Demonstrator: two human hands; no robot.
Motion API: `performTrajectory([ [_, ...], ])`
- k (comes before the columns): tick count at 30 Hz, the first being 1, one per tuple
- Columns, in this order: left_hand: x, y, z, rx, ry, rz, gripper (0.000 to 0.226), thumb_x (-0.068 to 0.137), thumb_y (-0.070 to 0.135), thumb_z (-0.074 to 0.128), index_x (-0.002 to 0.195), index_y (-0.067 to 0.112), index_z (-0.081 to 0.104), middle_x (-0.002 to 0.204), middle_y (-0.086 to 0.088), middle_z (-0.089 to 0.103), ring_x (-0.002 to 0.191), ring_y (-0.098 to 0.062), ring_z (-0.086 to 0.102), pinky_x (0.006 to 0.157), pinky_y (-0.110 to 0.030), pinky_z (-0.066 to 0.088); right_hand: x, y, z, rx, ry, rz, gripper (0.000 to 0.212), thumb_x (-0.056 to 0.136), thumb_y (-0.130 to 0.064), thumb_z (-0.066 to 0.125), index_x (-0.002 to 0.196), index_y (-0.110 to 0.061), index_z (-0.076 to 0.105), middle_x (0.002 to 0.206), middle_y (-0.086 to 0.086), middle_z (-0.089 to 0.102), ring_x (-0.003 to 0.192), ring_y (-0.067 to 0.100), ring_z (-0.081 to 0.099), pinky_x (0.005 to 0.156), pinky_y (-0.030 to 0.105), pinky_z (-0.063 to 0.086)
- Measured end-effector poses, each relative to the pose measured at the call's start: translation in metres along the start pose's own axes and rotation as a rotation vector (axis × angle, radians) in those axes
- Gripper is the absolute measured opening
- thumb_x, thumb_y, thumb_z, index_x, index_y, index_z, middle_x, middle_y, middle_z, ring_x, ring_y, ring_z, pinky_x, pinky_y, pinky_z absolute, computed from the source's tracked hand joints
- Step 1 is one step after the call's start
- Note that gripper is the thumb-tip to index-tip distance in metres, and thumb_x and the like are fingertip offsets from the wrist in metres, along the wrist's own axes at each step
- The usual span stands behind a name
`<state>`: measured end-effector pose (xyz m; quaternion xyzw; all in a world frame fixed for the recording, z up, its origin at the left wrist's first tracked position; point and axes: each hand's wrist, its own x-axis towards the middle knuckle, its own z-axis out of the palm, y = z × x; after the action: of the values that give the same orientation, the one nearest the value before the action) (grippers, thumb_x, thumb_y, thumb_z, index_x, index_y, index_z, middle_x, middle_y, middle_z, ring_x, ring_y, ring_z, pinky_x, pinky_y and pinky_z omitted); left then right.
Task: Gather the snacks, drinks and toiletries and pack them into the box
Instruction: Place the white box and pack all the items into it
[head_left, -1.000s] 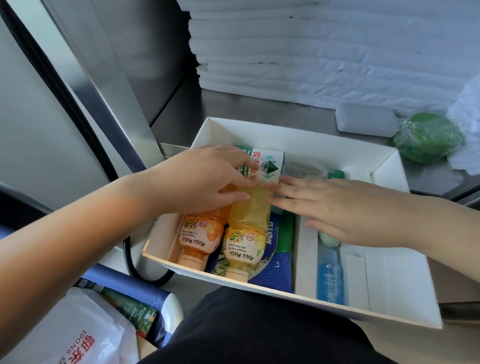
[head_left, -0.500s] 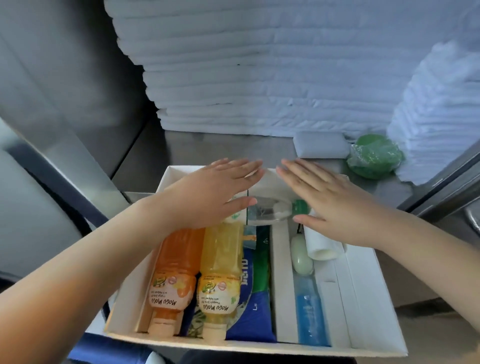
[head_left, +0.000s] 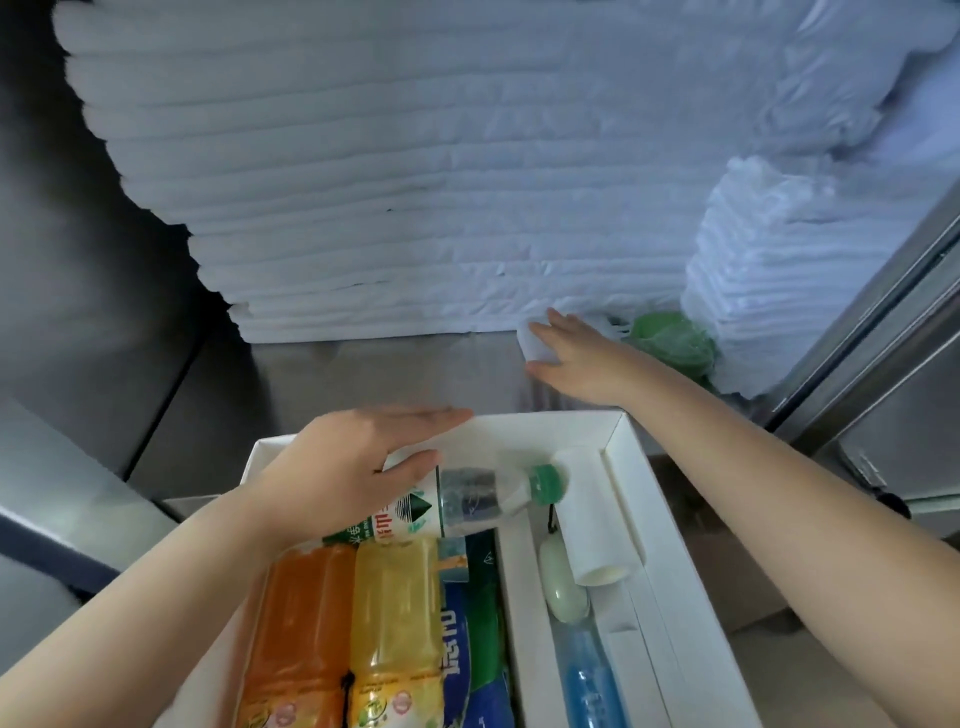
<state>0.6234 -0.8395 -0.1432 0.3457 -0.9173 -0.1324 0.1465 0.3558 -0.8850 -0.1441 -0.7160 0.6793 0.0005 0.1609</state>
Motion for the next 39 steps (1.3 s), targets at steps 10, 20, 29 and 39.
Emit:
performTrajectory([
  [10, 0.003, -0.006, 0.002, 0.031, 0.009, 0.031, 0.046, 0.095, 0.039, 0.045, 0.137, 0.053, 0.032, 0.135, 0.037, 0.035, 0.125, 0.014, 0.033, 0.098, -0.009, 0.031, 0.023, 0.013, 0.01, -0.149, -0.141, 0.043, 0.066, 0.101, -0.034, 0.034, 0.151, -0.018, -0.004, 0.158, 0.002, -0.013, 0.146, 0.026, -0.006, 0.115, 0.046, 0.012],
  [20, 0.003, -0.002, 0.002, 0.015, 0.033, 0.011, 0.045, 0.095, 0.034, 0.048, 0.136, 0.049, 0.037, 0.132, 0.032, 0.045, 0.12, 0.009, 0.041, 0.096, -0.015, 0.039, 0.018, -0.02, 0.004, 0.008, -0.102, -0.258, 0.044, 0.097, -0.029, 0.048, 0.14, -0.025, 0.043, 0.149, -0.002, 0.036, 0.135, 0.019, 0.035, 0.11, 0.032, 0.029],
  [29, 0.002, -0.002, 0.001, 0.038, 0.039, 0.022, 0.046, 0.095, 0.035, 0.047, 0.137, 0.048, 0.035, 0.131, 0.032, 0.045, 0.122, 0.009, 0.039, 0.094, -0.012, 0.038, 0.037, -0.035, 0.008, -0.17, -0.184, -0.217, 0.072, 0.091, -0.044, 0.055, 0.15, -0.035, 0.013, 0.159, -0.003, 0.002, 0.145, 0.02, 0.0, 0.114, 0.035, 0.009],
  [39, 0.001, -0.003, 0.003, 0.043, 0.048, 0.016, 0.047, 0.094, 0.036, 0.047, 0.137, 0.049, 0.035, 0.132, 0.032, 0.044, 0.117, 0.014, 0.039, 0.09, -0.009, 0.038, 0.022, -0.023, 0.001, -0.006, -0.284, -0.358, 0.057, 0.091, -0.016, 0.058, 0.143, -0.028, 0.037, 0.153, 0.0, 0.029, 0.14, 0.018, 0.024, 0.113, 0.029, 0.018],
])
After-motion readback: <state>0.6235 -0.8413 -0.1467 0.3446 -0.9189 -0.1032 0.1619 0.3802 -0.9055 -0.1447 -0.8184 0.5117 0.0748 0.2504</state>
